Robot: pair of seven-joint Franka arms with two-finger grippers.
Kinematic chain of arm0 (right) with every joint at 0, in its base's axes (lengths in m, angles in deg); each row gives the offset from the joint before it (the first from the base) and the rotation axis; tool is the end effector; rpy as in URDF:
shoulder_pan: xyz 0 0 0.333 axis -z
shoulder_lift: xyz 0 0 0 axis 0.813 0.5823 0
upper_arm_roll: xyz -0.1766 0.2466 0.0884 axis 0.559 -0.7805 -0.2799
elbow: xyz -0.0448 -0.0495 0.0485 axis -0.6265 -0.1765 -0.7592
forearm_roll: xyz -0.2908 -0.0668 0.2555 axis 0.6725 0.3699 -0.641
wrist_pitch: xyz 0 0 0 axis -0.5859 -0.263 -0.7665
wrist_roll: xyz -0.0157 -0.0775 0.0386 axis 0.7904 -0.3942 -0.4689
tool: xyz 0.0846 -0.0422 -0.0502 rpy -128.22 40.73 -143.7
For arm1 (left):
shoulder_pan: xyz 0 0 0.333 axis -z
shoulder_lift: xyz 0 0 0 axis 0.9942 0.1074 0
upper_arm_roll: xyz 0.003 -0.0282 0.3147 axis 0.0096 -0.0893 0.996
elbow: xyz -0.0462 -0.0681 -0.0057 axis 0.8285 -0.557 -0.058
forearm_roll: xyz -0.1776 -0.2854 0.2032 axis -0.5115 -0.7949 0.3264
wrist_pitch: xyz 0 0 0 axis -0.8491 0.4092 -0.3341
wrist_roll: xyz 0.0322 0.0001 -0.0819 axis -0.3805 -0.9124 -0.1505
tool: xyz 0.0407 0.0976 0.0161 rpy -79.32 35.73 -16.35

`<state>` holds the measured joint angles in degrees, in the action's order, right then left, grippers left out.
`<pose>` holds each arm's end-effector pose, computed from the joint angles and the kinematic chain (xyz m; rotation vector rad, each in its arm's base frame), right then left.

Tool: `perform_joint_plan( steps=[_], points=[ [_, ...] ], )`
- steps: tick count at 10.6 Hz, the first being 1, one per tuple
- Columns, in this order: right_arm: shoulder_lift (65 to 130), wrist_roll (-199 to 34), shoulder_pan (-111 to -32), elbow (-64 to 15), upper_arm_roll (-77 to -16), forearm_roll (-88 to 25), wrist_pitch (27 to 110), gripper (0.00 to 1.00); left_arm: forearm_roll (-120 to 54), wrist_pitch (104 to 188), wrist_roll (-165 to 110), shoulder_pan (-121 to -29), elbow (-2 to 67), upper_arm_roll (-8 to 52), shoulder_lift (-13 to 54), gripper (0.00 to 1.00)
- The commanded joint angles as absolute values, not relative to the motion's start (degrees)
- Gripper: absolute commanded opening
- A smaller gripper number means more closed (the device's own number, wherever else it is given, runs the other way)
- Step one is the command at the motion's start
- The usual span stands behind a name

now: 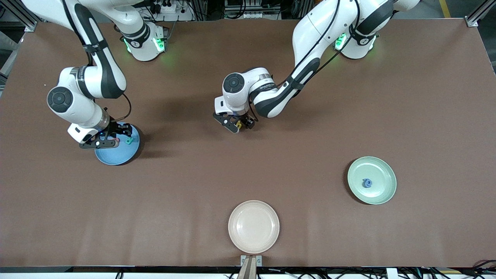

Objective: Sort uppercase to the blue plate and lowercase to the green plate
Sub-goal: 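Place the teal R on the blue plate and open the right gripper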

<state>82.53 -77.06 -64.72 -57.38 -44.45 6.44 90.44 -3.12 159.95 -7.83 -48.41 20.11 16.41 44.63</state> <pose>0.5176 0.0223 0.2760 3.1060 0.0797 -0.0945 0.4051 -0.5750 0.1714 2.9409 -1.0618 -0.0711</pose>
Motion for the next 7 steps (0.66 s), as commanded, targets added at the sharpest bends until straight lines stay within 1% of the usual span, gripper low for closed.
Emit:
perform_joint_plan(
  steps=[1,2,5,7],
  points=[
    [80.95,-67.61,-69.84,-58.18,-45.48,6.02,90.36,0.62,-1.19,161.45,-5.91,-47.98,20.3,16.81,44.33,0.77],
    [80.87,-65.04,-69.86,-58.18,-47.93,6.02,90.01,0.62,-1.01,162.07,-5.91,-47.98,20.3,16.81,44.33,0.76],
    [80.78,-55.55,-71.17,-57.83,-52.68,6.02,90.62,0.63,0.04,162.51,-6.09,-48.07,20.04,16.81,45.12,0.75],
    [80.87,-49.24,-71.44,-57.74,-56.46,6.02,90.88,0.63,0.74,162.51,-6.35,-48.07,20.04,16.81,45.12,0.71]
  ],
)
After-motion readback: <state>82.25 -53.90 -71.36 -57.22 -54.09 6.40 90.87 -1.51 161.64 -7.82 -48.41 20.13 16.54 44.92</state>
